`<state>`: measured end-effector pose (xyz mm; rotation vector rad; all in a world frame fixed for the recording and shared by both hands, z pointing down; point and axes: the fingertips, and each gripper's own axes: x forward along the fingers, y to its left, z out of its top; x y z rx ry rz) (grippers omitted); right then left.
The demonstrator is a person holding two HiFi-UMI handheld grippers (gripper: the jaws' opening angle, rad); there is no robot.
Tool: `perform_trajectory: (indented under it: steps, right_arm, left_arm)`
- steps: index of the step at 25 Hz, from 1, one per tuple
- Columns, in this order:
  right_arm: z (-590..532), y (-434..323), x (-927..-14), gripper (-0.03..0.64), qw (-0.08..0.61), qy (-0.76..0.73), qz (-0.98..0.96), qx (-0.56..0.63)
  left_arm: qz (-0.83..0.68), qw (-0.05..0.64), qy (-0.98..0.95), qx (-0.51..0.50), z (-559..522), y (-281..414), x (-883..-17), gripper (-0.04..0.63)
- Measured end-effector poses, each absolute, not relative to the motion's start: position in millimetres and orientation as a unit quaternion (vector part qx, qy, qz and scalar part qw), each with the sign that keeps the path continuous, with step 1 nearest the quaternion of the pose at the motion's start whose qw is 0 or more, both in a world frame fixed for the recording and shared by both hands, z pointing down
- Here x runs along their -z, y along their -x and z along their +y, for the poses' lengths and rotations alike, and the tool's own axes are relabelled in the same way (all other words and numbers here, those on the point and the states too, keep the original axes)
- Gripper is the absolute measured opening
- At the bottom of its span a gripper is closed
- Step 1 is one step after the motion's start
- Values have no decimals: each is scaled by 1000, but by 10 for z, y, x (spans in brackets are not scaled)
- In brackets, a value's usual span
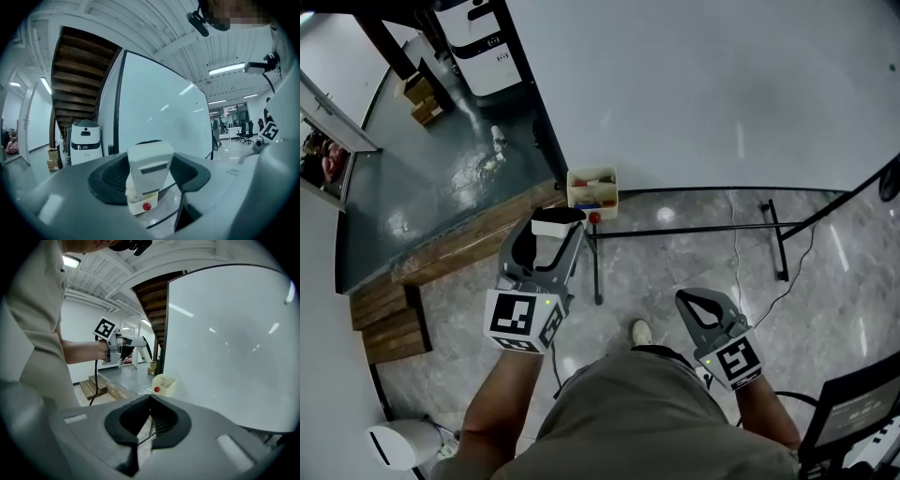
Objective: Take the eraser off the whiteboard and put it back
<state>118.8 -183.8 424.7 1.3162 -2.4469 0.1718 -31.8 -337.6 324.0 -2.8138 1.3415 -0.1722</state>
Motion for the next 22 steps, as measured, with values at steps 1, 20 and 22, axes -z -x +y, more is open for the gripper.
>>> perform_trajectory:
  steps: [1, 20, 22]
  right_arm:
    - [-1882, -1304, -4274, 3, 179, -468, -863, -62]
    - [-2270, -2110, -4456, 3, 199, -475, -854, -73]
    - [-2281, -2140, -4450, 3, 200, -476, -853, -74]
  left_arm:
    - [434, 8, 899, 59, -3466, 240, -3312, 272]
    - [489, -42, 862, 127, -4369, -293, -4561, 272]
    - [492, -45, 859, 133, -4388, -330, -4633, 272]
